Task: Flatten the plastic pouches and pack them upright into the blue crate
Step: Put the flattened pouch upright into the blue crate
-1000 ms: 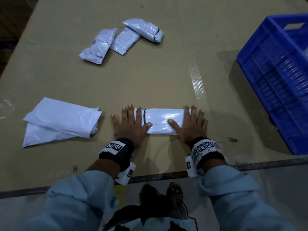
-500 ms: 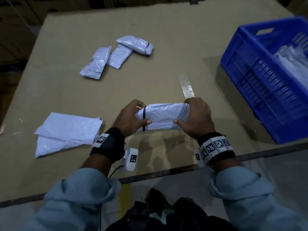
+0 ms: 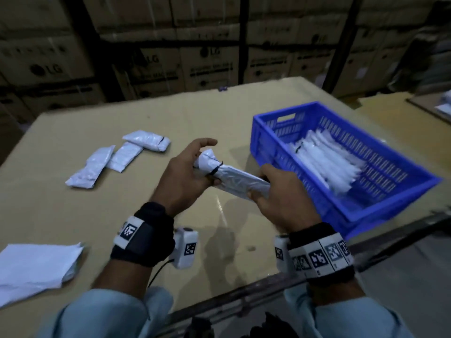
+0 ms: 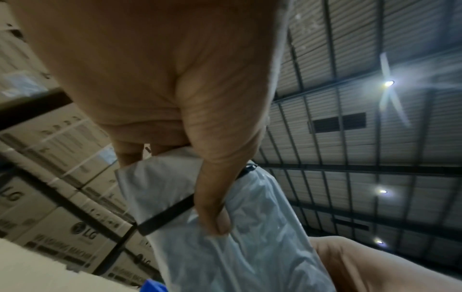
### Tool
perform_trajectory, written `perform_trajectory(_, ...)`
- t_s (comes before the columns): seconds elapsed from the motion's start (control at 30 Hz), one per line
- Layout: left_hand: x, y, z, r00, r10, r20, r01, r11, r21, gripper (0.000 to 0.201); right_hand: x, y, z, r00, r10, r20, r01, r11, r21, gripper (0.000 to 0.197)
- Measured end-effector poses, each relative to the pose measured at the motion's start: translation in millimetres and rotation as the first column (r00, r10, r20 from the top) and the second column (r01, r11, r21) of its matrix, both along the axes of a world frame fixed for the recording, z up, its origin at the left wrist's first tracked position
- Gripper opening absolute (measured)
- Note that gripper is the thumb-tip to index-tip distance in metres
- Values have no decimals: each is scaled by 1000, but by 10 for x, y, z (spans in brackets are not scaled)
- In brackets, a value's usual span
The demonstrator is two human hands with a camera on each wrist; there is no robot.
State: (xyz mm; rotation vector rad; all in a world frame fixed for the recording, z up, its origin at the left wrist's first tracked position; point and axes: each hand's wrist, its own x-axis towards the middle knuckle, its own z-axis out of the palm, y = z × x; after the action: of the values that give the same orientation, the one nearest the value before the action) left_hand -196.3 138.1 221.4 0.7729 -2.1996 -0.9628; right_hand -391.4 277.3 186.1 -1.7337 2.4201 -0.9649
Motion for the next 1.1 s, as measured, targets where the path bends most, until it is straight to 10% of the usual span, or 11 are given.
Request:
perform_trajectory(0.43,-1975,663,284,976,212,-40,-204,851,-484,69,-1723,966,329,940,-327,100,342,907,-245,29)
perform_trajectory(0.77,-3399,424,617,948,112,297,82,817,-571,57,-2842,872,569,857,-503,111,515,843,-156,25)
perform_trajectory(1.1,-4880,344,-266,449,266,853,469,742,-479,42,-3795,600,592,847,-526,80,532,838,-121,25)
